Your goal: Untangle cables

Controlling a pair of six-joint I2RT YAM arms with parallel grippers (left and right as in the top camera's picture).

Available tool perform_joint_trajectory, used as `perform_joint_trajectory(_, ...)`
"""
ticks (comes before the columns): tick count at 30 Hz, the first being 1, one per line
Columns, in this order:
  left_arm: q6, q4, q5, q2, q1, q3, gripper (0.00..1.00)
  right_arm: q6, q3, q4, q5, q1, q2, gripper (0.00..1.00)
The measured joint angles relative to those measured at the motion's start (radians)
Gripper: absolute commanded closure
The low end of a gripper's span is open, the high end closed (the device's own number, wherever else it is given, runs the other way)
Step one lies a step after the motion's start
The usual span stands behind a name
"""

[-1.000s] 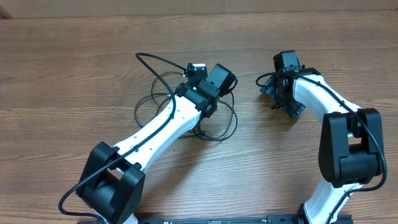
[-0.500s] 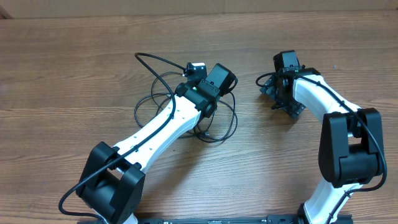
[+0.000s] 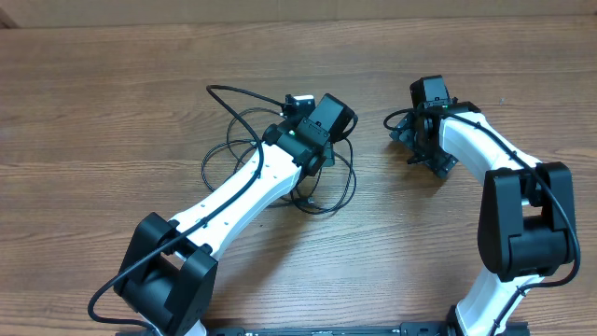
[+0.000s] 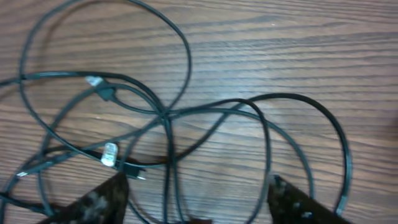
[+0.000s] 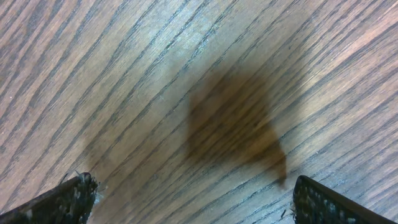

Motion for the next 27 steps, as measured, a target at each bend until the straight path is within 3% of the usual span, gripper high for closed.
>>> perform_joint_trajectory(6, -0.001, 0.004, 0.045, 0.000, 0.000, 0.000, 0.00, 0.000, 0.000, 0.000, 0.000, 0.000, 0.000, 0.00)
perform_joint_trajectory(27, 0.000, 0.032, 0.057, 0.000, 0.000, 0.000, 0.00, 0.000, 0.000, 0.000, 0.000, 0.000, 0.000, 0.00)
